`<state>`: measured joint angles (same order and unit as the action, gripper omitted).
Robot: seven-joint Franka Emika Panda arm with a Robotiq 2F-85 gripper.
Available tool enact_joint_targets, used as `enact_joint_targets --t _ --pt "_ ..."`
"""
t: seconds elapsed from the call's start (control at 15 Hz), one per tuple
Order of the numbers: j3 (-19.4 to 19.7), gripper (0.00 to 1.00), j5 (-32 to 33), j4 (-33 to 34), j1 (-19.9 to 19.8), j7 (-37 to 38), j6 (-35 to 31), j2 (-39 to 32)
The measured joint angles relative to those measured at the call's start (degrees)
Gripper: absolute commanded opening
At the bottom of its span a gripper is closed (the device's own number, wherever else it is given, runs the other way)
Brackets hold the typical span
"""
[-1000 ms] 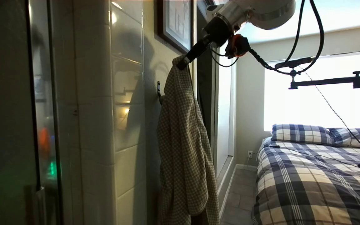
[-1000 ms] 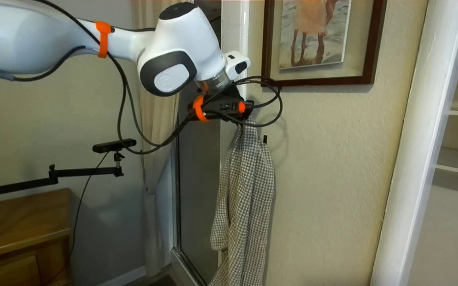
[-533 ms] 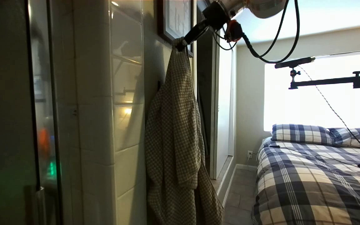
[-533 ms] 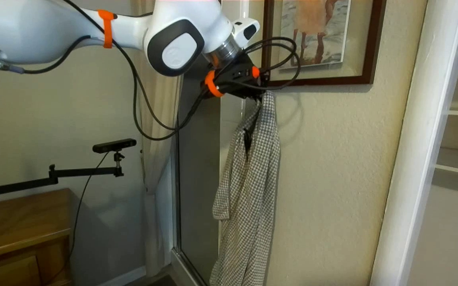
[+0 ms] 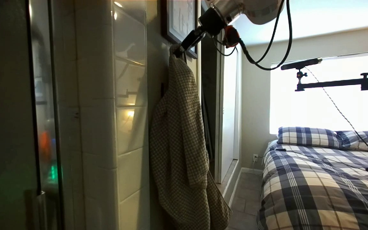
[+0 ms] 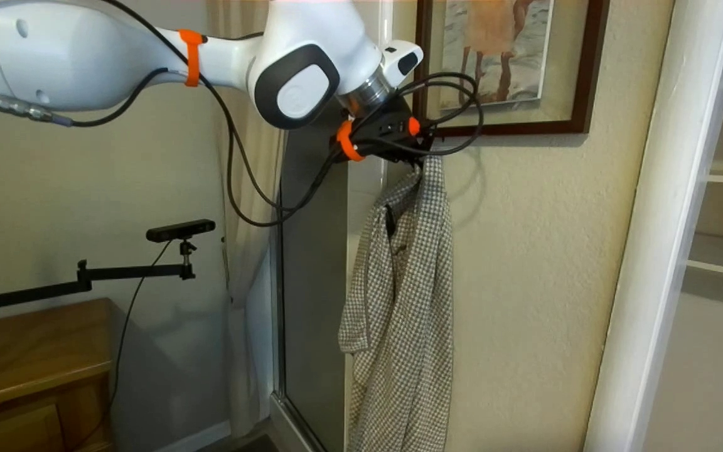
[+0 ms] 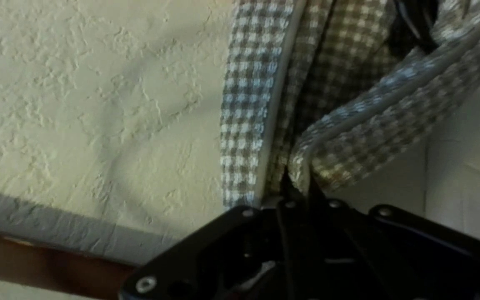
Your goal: Adjust the cloth on the wall hook
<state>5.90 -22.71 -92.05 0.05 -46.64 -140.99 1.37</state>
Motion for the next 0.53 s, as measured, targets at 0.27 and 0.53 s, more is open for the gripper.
enact_joint_targets --t 0.27,0.53 --pt "-0.57 0.01 -0.06 0.05 -0.01 2.23 0.03 -1.95" --pt "-2.20 0.01 -0.45 0.04 0.04 5.70 1.89 -2.77"
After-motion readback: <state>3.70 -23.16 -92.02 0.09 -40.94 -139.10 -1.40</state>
